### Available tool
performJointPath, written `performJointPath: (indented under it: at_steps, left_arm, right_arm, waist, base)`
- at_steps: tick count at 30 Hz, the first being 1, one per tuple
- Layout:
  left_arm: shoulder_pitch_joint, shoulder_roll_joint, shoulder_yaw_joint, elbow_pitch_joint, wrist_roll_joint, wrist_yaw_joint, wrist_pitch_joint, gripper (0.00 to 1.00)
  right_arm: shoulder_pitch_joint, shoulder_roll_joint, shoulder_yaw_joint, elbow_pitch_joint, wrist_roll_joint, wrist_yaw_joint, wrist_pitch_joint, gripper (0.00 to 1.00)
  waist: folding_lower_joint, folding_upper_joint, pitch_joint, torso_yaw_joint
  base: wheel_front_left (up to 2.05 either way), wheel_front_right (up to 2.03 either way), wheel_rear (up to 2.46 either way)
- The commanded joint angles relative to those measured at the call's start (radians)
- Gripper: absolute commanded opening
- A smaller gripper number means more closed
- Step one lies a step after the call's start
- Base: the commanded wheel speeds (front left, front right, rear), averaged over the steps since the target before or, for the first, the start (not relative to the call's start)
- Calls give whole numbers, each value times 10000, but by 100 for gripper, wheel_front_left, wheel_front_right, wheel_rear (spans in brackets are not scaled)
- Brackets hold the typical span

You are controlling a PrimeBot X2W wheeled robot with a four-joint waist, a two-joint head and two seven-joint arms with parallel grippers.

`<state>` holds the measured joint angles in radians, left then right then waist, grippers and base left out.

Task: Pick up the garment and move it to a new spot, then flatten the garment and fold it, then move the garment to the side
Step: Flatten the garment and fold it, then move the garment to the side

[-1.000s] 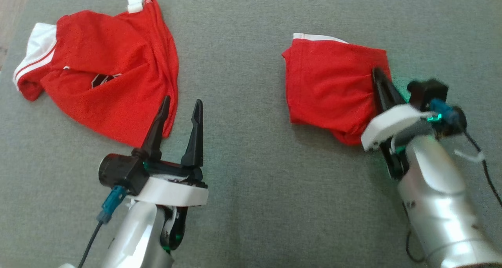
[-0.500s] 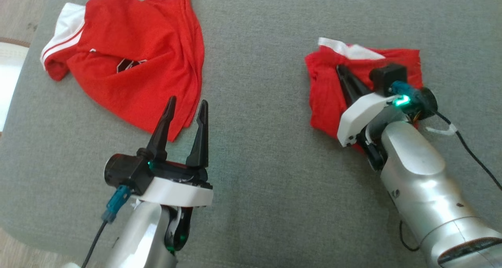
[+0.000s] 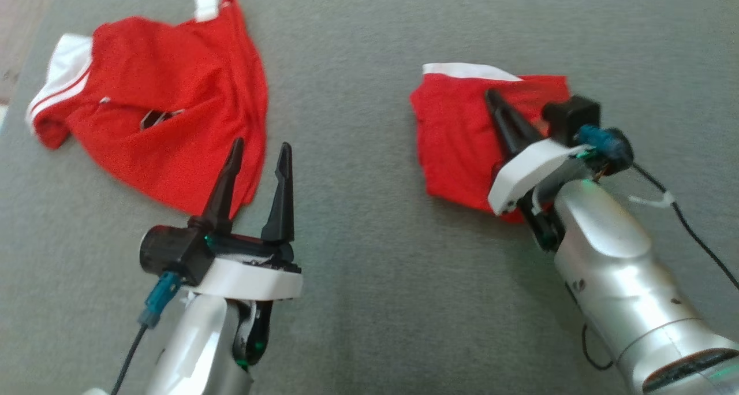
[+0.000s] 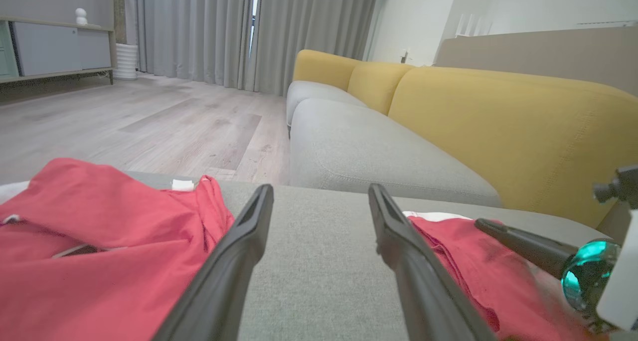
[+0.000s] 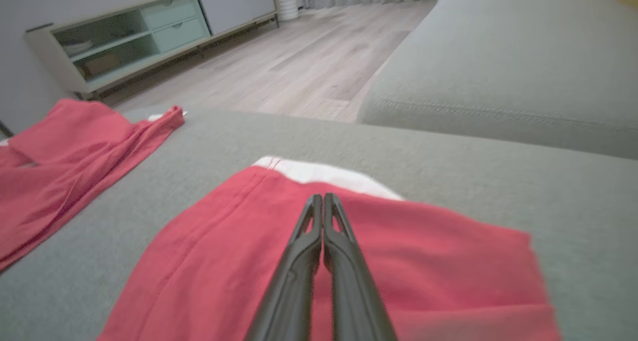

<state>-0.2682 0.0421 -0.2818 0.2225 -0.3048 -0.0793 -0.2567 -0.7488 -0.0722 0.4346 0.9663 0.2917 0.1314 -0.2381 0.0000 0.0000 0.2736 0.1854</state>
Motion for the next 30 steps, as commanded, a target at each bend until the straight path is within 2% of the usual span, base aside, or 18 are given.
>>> performJointPath:
  at_steps: [1, 4, 10, 15, 19, 20, 21, 22, 30]
  left_arm:
    - [-210, 81, 470, -386, 151, 3, -51, 100]
    - [-145, 81, 604, -470, 219, -19, -51, 100]
    - [109, 81, 825, -608, 283, -53, -51, 100]
    - [382, 81, 974, -630, 232, -62, -51, 100]
    - [644, 81, 1063, -574, 236, -96, -51, 100]
    - [718, 81, 1080, -557, 236, -107, -51, 100]
    - [789, 81, 1100, -528, 212, -121, -51, 100]
    - [856, 81, 1121, -494, 167, -135, -51, 100]
    - [1218, 81, 1114, -397, 71, -203, -51, 100]
  right_arm:
    - [-84, 220, -194, -505, -72, -7, -189, 0]
    - [40, 220, -754, -992, -330, -7, -224, 0]
    - [1530, 220, -2734, -3432, -1222, -7, -234, 0]
    - [3013, 220, -3476, -4915, -1652, -7, -235, 0]
    - [4021, 220, -3873, -5678, -1487, -7, -236, 0]
    - [4244, 220, -3928, -5803, -1440, -7, -236, 24]
    - [4452, 220, -3945, -5914, -1362, -7, -236, 89]
    - [4649, 220, -3972, -6019, -1197, -7, -236, 100]
    - [5604, 220, -4293, -6649, -835, -7, -236, 100]
  waist:
    - [0, 0, -299, -390]
    - [0, 0, -455, -628]
    - [0, 0, -934, -1190]
    - [0, 0, -1259, -1531]
    - [0, 0, -1469, -1711]
    - [0, 0, -1516, -1741]
    - [0, 0, -1556, -1763]
    - [0, 0, -1597, -1775]
    - [0, 0, -1761, -1733]
  base:
    - [0, 0, 0]
    - [0, 0, 0]
    - [0, 0, 0]
    - [0, 0, 0]
    - [0, 0, 0]
    - [0, 0, 0]
    - [0, 0, 0]
    - [0, 0, 0]
    - [0, 0, 0]
